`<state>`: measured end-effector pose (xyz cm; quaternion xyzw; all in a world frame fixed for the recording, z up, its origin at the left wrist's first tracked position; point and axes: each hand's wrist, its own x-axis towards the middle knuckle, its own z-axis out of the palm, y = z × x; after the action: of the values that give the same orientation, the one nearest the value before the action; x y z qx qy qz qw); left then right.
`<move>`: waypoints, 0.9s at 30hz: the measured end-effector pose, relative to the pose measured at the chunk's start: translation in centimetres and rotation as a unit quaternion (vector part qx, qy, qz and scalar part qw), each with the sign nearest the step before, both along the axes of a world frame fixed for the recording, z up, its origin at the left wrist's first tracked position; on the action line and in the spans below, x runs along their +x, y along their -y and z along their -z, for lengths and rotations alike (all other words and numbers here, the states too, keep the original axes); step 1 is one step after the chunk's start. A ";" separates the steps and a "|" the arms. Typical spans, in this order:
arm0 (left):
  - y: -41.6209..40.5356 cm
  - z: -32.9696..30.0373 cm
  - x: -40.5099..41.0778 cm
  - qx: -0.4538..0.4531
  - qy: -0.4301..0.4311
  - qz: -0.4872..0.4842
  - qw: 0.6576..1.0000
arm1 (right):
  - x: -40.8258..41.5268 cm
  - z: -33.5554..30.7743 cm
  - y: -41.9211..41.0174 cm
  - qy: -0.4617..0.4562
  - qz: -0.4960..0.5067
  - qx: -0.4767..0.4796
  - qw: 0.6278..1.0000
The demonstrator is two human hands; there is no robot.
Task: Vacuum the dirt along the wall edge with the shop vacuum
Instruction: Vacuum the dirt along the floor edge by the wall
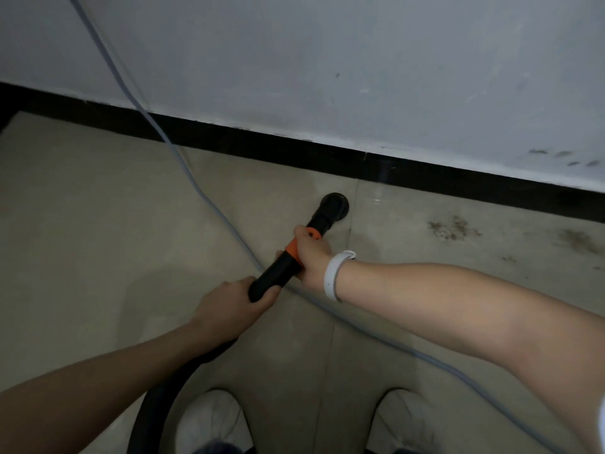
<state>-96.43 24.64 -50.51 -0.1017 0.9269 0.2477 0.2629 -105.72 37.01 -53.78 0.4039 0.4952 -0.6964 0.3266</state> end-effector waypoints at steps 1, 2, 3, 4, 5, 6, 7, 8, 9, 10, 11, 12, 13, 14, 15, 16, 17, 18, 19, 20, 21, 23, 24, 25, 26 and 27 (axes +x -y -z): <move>-0.5 -0.1 -0.4 0.003 0.001 0.007 1.000 | -0.3 -0.2 -0.8 0.003 0.014 -0.012 1.000; -1.0 -0.1 -0.8 0.004 0.001 0.012 1.000 | -0.5 -0.6 -1.5 0.002 0.025 -0.017 1.000; -1.2 -0.2 -1.1 0.001 0.000 0.017 1.000 | -0.7 -0.9 -1.8 0.001 0.035 -0.017 0.999; -1.4 -0.2 -1.3 -0.005 -0.002 0.021 1.000 | -0.8 -1.0 -1.9 -0.001 0.039 -0.021 0.999; -1.4 -0.2 -1.3 -0.010 -0.004 0.026 1.000 | -0.6 -1.2 -1.9 -0.001 0.039 -0.025 0.999; -1.3 -0.2 -1.1 -0.015 -0.004 0.031 0.999 | -0.2 -1.2 -1.8 0.002 0.038 -0.025 0.999; -1.0 -0.1 -0.6 -0.019 -0.002 0.037 0.999 | 0.3 -1.1 -1.7 0.006 0.027 -0.017 0.999; -0.5 0.0 0.1 -0.024 0.001 0.046 0.999 | 1.2 -0.7 -1.6 0.010 0.009 -0.001 1.000; 0.0 0.1 1.0 -0.030 0.006 0.057 0.998 | 2.2 -0.3 -1.3 0.016 -0.014 0.020 1.000; 0.7 0.2 2.0 -0.038 0.013 0.070 0.997 | 3.4 0.1 -1.0 0.021 -0.040 0.038 0.998; 1.5 0.3 2.9 -0.046 0.020 0.082 0.995 | 4.6 0.4 -0.6 0.028 -0.066 0.051 0.996; 2.4 0.3 3.8 -0.053 0.027 0.091 0.994 | 5.7 0.5 -0.3 0.040 -0.087 0.053 0.994; 3.2 0.3 4.7 -0.058 0.033 0.095 0.993 | 6.5 0.4 0.1 0.053 -0.105 0.043 0.992; 4.1 0.4 5.4 -0.060 0.036 0.093 0.993 | 7.1 0.3 0.7 0.065 -0.117 0.025 0.991; 4.9 0.4 6.0 -0.061 0.038 0.084 0.994 | 7.4 0.1 1.4 0.073 -0.126 0.005 0.989; 5.7 0.3 6.6 -0.064 0.041 0.072 0.995 | 7.7 0.0 2.3 0.079 -0.132 -0.016 0.988; 6.6 0.3 7.1 -0.068 0.041 0.055 0.995 | 7.8 -0.2 3.3 0.079 -0.141 -0.030 0.986; 7.4 0.3 7.6 -0.071 0.041 0.035 0.996 | 7.8 -0.3 4.6 0.077 -0.152 -0.039 0.985; 8.2 0.1 8.1 -0.075 0.039 0.011 0.996 | 7.8 -0.4 5.9 0.072 -0.164 -0.047 0.983; 8.9 0.0 8.6 -0.081 0.035 -0.015 0.996 | 7.7 -0.6 7.3 0.067 -0.178 -0.055 0.980; 9.5 -0.1 9.1 -0.089 0.029 -0.042 0.995 | 7.6 -0.8 8.5 0.064 -0.195 -0.063 0.977; 10.5 -0.3 10.0 -0.098 0.019 -0.099 0.990 | 7.1 -1.2 10.8 0.061 -0.229 -0.078 0.968; 10.7 -0.4 10.4 -0.101 0.016 -0.123 0.987 | 7.0 -1.3 11.6 0.062 -0.243 -0.080 0.965; 10.8 -0.5 10.7 -0.106 0.015 -0.137 0.985 | 6.9 -1.5 12.1 0.063 -0.254 -0.081 0.962; 10.8 -0.6 11.0 -0.109 0.014 -0.141 0.984 | 7.0 -1.6 12.4 0.064 -0.262 -0.082 0.960; 10.7 -0.6 11.2 -0.112 0.015 -0.135 0.984 | 7.2 -1.6 12.3 0.063 -0.265 -0.086 0.958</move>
<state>-85.19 13.92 -49.89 -0.2588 0.9226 0.1736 0.2274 -98.51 24.75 -52.21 0.2723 0.5012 -0.5979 0.5632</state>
